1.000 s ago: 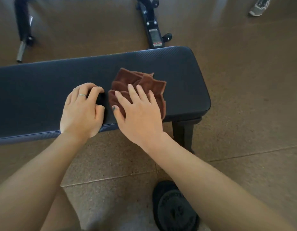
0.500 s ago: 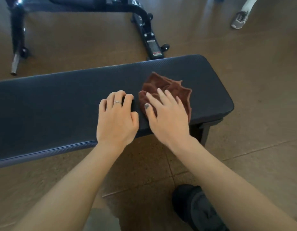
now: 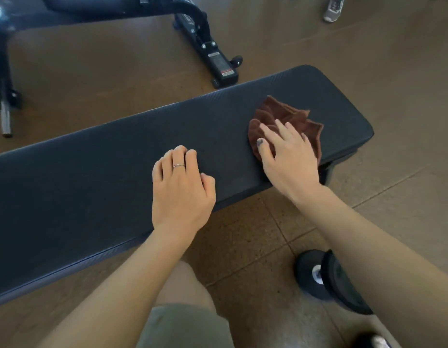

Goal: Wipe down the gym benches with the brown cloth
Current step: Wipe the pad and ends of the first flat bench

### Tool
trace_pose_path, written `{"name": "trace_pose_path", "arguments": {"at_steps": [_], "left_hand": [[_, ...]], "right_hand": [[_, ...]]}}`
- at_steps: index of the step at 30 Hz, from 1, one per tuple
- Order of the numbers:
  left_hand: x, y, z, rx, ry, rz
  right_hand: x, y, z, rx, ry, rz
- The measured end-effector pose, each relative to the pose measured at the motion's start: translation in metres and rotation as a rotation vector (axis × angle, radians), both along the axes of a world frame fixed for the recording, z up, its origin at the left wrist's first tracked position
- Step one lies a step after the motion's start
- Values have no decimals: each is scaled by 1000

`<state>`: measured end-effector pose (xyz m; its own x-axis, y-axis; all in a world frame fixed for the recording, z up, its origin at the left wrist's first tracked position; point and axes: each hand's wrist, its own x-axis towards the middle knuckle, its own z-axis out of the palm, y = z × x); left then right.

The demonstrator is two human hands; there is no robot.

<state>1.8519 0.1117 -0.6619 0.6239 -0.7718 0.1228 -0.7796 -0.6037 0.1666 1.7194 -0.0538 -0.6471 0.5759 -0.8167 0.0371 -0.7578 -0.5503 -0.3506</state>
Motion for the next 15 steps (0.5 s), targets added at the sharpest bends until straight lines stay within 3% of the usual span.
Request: {"name": "trace_pose_path", "arguments": {"at_steps": [5,10,15], "left_hand": [[3,4,-5,42,-25,-13],[5,3,-4,47,-42,-35],[6,3,-3,42,-50,-29]], "right_hand": [[20,80,-5,-2,-33,188],[40,38,-12,-63,1,286],[89,-6,-8,-28,40,219]]}}
